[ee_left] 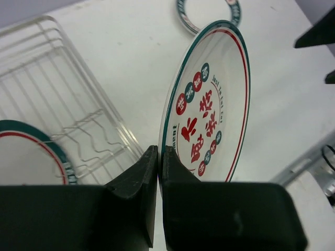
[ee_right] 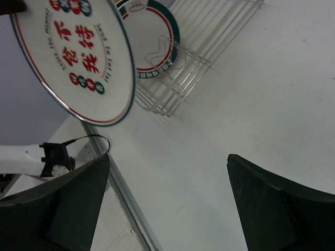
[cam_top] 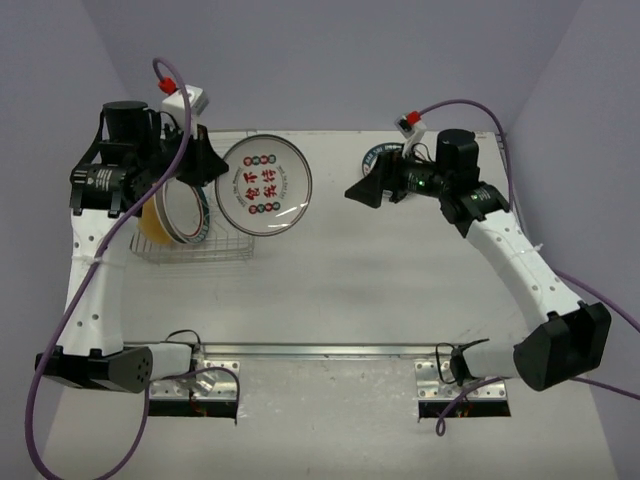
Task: Unload the plates from the dish rack
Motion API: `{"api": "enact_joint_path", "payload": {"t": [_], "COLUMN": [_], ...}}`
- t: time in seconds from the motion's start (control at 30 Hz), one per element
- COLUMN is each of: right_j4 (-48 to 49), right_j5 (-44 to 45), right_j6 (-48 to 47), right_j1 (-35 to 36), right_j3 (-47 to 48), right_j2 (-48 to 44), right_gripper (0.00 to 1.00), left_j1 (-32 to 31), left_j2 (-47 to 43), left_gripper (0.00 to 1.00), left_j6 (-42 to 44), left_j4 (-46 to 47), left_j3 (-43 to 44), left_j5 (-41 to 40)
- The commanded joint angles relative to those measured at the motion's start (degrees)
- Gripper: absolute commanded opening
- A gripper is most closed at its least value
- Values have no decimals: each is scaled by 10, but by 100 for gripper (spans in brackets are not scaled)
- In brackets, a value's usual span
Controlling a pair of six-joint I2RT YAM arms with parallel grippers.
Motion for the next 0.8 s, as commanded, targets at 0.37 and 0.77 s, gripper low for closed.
{"api": "enact_joint_path", "payload": {"t": [0.37,0.77], "right_j4": [31,29], "right_j5": [18,9], "right_j6": [-8,23], "right_j1": [118,95], "right_j3": [124,110], "right_j2": [126,135], "right_gripper": [74,0], "left_j1": [-2,-2], "left_j2": [1,-10], "left_gripper": [0,100], "left_j6": [-20,-30], "left_j4": [17,43], "left_j3": [-67,-94], "left_j5": [193,115]}}
